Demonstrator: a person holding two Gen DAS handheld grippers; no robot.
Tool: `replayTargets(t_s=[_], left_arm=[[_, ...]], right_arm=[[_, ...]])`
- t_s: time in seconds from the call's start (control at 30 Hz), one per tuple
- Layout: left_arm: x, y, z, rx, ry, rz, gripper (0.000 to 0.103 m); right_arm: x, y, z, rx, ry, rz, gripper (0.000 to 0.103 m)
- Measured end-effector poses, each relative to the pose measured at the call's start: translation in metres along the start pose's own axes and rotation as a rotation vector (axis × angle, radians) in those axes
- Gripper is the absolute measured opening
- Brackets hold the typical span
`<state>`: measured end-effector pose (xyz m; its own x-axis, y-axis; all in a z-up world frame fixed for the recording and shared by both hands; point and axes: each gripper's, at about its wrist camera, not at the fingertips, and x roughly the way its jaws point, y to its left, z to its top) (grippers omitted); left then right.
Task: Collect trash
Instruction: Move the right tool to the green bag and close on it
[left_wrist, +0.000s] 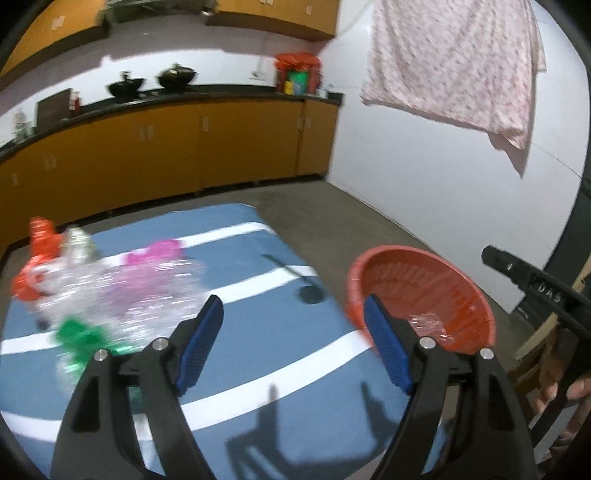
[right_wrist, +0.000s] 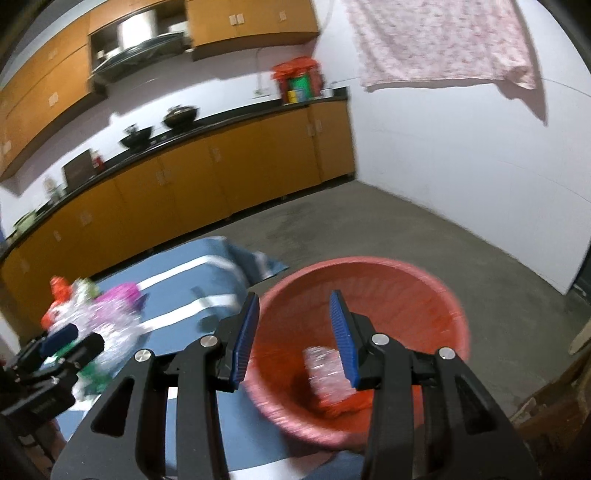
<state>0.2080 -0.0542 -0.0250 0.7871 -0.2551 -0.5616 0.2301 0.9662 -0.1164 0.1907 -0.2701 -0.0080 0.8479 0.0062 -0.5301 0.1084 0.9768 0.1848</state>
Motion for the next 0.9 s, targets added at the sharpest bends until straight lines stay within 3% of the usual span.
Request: replayTargets(t_s=[0.17,0.43,0.63,0.9], left_arm=[[-0.047,0.057,-0.023,-0.027,-0.041,0.151,0.081],[-0.091,0.154,-0.064,-0.118,-0.023,0.382,0.085],[-0.109,0.203,-0.085,-0.208,-0.005,0.455,0.085],[-0.124,0.234,-0.100,-0.276,-0.006,0.477,0.085]], right_arm=[[0.008,0.065,-0.019,-0.073,0.054,0.121,0.041],[0.021,0.173,-0.054,-0.174,0.141,0.282,0.041],[0.029,0.236,-0.072,-0.244,0.176,0.341,0.041],[0.042,0.275,-0.086,-0.282,0.213,0.340,0.041]])
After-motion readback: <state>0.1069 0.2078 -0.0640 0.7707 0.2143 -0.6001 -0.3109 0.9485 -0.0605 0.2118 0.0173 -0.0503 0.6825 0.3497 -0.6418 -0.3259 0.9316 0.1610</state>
